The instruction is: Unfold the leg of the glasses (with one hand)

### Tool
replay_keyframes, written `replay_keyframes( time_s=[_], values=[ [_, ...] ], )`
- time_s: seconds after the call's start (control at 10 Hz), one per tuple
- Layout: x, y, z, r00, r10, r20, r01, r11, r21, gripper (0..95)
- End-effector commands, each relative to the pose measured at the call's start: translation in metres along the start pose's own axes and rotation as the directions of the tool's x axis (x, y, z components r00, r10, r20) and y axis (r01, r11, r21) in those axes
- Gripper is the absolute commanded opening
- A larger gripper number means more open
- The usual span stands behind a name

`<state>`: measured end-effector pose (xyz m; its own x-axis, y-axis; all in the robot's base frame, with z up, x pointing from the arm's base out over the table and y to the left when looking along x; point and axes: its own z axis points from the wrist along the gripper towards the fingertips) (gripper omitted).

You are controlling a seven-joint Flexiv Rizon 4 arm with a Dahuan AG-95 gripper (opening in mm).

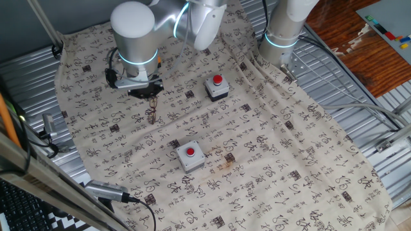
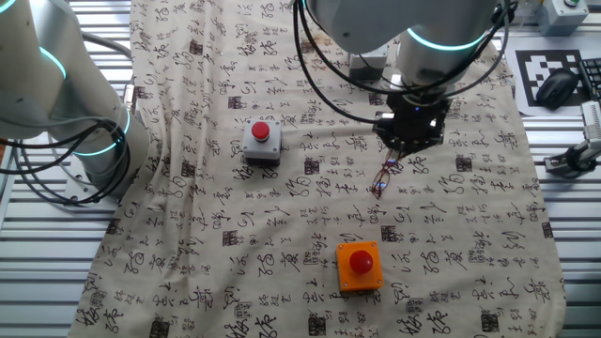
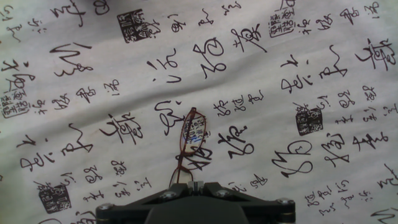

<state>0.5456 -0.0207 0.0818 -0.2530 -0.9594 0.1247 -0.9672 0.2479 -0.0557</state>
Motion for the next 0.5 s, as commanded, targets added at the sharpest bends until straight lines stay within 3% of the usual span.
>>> replay_keyframes(
  time_s=[0.1, 0.5],
  values=[
    [0.0009, 0.0011, -0.0009, 1.0, 0.003, 0.001, -0.003, 1.0, 0.0, 0.0],
    [0.0068, 0.005, 0.0028, 1.0, 0.022, 0.017, -0.022, 1.0, -0.007, 0.0]
  ],
)
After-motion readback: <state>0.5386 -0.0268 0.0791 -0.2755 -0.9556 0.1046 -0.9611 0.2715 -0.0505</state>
